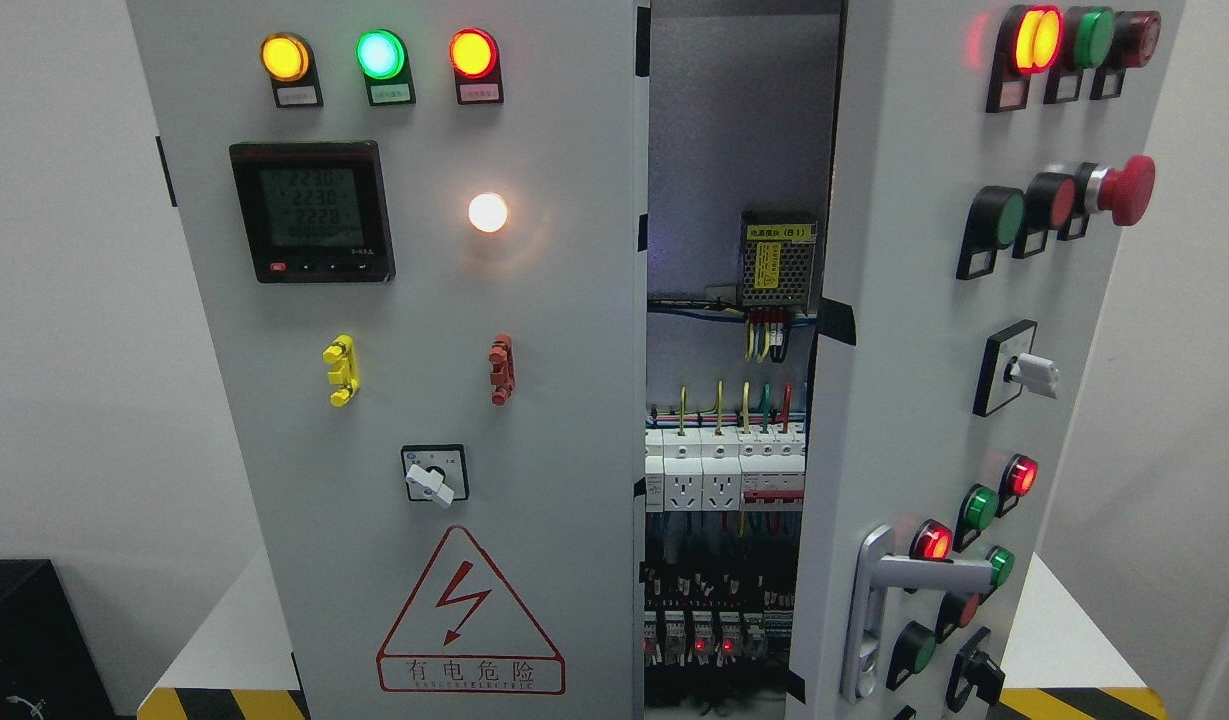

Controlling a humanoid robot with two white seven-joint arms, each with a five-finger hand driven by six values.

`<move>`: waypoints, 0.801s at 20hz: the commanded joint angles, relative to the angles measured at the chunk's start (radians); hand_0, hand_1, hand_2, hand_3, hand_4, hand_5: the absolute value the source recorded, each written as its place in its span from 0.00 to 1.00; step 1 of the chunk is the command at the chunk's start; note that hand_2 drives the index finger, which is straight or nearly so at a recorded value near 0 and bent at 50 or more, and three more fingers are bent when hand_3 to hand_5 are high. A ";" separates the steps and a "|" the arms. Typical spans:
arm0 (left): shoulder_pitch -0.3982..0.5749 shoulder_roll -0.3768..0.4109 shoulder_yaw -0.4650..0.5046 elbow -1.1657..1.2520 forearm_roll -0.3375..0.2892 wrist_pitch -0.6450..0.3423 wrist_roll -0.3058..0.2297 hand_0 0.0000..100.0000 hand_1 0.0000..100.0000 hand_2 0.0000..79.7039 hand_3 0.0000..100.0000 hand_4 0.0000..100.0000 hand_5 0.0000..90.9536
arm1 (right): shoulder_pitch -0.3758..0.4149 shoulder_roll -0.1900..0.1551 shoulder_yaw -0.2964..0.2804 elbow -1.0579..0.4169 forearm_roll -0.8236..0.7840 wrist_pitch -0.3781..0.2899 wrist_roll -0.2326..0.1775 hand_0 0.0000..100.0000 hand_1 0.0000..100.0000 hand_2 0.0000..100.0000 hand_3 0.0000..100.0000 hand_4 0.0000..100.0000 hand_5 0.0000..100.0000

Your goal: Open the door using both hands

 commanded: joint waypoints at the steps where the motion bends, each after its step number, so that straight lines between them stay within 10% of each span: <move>1: 0.014 0.754 0.242 -0.570 0.369 -0.004 -0.136 0.12 0.56 0.00 0.00 0.00 0.00 | 0.000 0.000 0.023 0.000 -0.005 0.000 -0.001 0.06 0.14 0.00 0.00 0.00 0.00; 6: -0.238 0.801 0.185 -0.621 0.378 0.023 -0.283 0.12 0.56 0.00 0.00 0.00 0.00 | 0.000 0.000 0.023 0.000 -0.006 0.000 -0.001 0.06 0.14 0.00 0.00 0.00 0.00; 11: -0.887 0.798 -0.290 -0.719 0.381 0.177 -0.292 0.12 0.56 0.00 0.00 0.00 0.00 | 0.000 0.000 0.023 0.000 -0.005 0.000 -0.001 0.06 0.14 0.00 0.00 0.00 0.00; 16: -1.313 0.683 -0.657 -0.802 0.369 0.297 -0.288 0.12 0.56 0.00 0.00 0.00 0.00 | 0.000 0.000 0.023 0.000 -0.005 0.000 -0.001 0.06 0.14 0.00 0.00 0.00 0.00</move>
